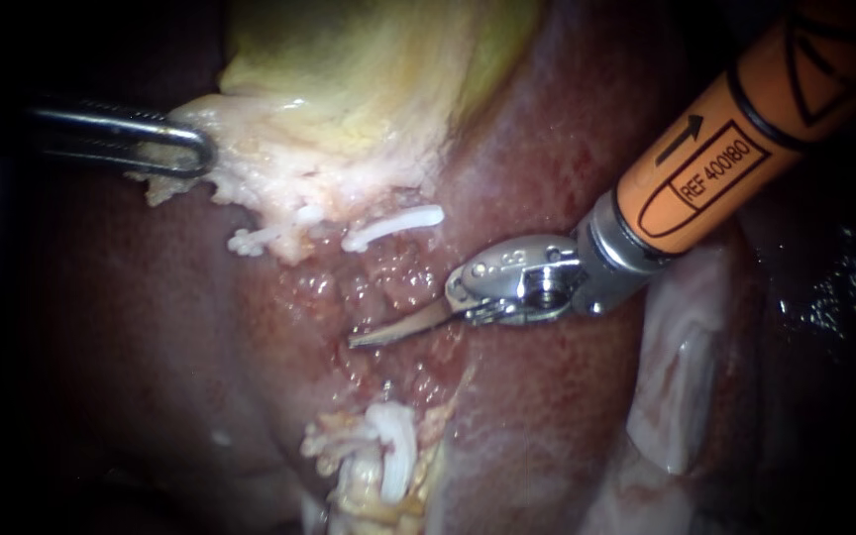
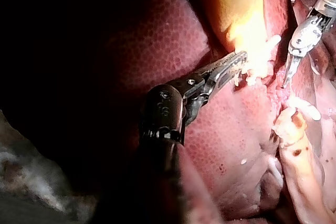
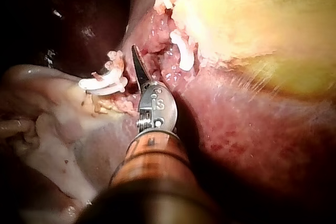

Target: Go back from the cut right tube

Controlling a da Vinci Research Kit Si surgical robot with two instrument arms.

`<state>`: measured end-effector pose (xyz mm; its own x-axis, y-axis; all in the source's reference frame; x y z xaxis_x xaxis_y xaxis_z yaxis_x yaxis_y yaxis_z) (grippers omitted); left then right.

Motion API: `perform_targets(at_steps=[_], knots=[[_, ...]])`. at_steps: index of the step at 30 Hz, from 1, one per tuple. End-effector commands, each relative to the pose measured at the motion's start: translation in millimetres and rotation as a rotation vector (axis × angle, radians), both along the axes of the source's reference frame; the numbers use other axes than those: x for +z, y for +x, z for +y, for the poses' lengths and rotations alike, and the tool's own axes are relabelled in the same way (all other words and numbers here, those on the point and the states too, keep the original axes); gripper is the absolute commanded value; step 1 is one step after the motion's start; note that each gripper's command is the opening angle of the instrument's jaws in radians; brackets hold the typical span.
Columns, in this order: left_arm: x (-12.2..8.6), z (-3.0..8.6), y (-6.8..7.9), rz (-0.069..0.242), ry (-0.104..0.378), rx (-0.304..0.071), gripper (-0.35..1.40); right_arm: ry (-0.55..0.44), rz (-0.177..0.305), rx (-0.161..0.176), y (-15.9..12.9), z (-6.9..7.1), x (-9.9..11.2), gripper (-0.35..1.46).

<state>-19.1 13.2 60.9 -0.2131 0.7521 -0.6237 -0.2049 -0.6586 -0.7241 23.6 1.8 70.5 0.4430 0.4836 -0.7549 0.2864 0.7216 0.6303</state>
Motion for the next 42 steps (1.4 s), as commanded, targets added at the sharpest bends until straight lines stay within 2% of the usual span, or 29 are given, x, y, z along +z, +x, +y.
perform_targets(at_steps=[1, 2, 3, 5, 6, 7, 10, 17, 19, 20, 23, 24, 25, 26, 27, 29, 30, 34, 38, 42], knots=[[0.0, 0.0, 0.0, 0.0, 0.0, 0.0, -0.35, 0.04, -0.024, 0.012, 0.1, 0.0, -0.2, -0.33], [0.0, 0.0, 0.0, 0.0, 0.0, 0.0, -0.35, 0.04, -0.033, 0.026, 0.2, 0.0, -0.3, 0.34], [0.0, 0.0, 0.0, 0.0, 0.0, 0.0, -0.35, 0.032, -0.039, 0.045, 0.3, -0.1, -0.4, 0.72], [0.0, 0.0, 0.0, 0.0, 0.0, 0.0, -0.35, 0.017, -0.046, 0.102, 0.7, -0.4, -0.7, 1.21], [0.0, 0.0, 0.0, 0.0, 0.0, 0.0, -0.35, 0.017, -0.04, 0.122, 0.8, -0.5, -0.8, 1.3], [0.0, 0.0, 0.0, 0.0, 0.0, 0.0, -0.35, 0.019, -0.03, 0.15, 1.0, -0.7, -1.0, 1.35], [0.0, 0.0, 0.0, 0.0, 0.0, 0.0, -0.35, 0.026, -0.018, 0.178, 1.3, -1.1, -1.3, 1.4], [0.0, 0.0, 0.0, 0.0, 0.0, 0.0, -0.35, 0.027, -0.017, 0.182, 1.4, -1.4, -1.6, 1.4], [0.0, 0.0, 0.0, 0.0, 0.0, 0.0, -0.35, 0.019, -0.025, 0.198, 1.2, -1.5, -1.6, 1.4], [0.0, 0.0, 0.0, 0.0, 0.0, 0.0, -0.35, 0.01, -0.035, 0.218, 1.0, -1.5, -1.7, 1.41], [0.0, 0.0, 0.1, 0.0, 0.0, 0.0, -0.35, -0.035, -0.107, 0.35, -0.2, -2.0, -1.8, 1.43], [0.0, 0.0, 0.1, 0.0, 0.0, 0.001, -0.35, -0.053, -0.145, 0.412, -0.9, -2.1, -1.9, 1.43], [0.0, 0.0, 0.1, 0.0, 0.0, 0.001, -0.35, -0.069, -0.179, 0.456, -1.4, -2.2, -1.9, 1.43], [0.0, 0.0, 0.1, 0.0, 0.0, 0.001, -0.35, -0.099, -0.2, 0.478, -2.1, -2.3, -2.0, 1.43], [0.0, 0.0, 0.1, 0.0, 0.0, 0.001, -0.35, -0.162, -0.222, 0.478, -3.1, -2.3, -2.1, 1.43], [0.0, 0.0, 0.1, 0.0, 0.0, 0.001, -0.35, -0.254, -0.256, 0.458, -4.5, -2.5, -2.3, 1.45], [0.0, 0.0, 0.2, 0.0, 0.0, 0.001, -0.35, -0.304, -0.284, 0.439, -5.5, -2.5, -2.5, 1.45], [0.0, 0.0, 0.2, 0.0, 0.0, 0.001, -0.35, -0.451, -0.343, 0.371, -8.7, -2.6, -3.2, 1.45], [0.0, 0.0, 0.2, 0.0, 0.0, 0.001, -0.35, -0.527, -0.386, 0.336, -10.9, -2.3, -4.0, 1.45], [0.1, 0.0, 0.2, 0.0, 0.0, 0.001, -0.35, -0.541, -0.376, 0.304, -12.2, -1.7, -4.7, 1.43]])
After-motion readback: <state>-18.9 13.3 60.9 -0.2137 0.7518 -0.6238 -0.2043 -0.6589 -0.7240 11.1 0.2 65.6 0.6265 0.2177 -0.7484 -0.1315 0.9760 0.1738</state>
